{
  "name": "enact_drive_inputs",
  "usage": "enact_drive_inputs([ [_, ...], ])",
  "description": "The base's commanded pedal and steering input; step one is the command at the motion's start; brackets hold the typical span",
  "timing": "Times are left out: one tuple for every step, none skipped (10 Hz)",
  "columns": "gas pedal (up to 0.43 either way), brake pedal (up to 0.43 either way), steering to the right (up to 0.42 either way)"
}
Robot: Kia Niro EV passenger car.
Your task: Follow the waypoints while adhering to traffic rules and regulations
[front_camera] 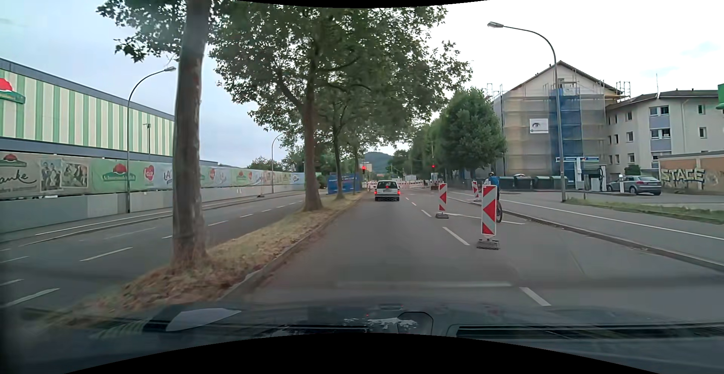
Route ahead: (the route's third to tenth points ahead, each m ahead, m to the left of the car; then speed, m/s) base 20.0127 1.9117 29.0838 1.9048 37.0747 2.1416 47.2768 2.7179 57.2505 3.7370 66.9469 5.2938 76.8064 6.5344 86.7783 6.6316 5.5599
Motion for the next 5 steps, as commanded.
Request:
enact_drive_inputs([
  [0.028, 0.000, 0.003],
  [0.028, 0.000, 0.003],
  [0.028, 0.000, 0.003],
  [0.028, 0.000, 0.003],
  [0.028, 0.000, 0.002],
])
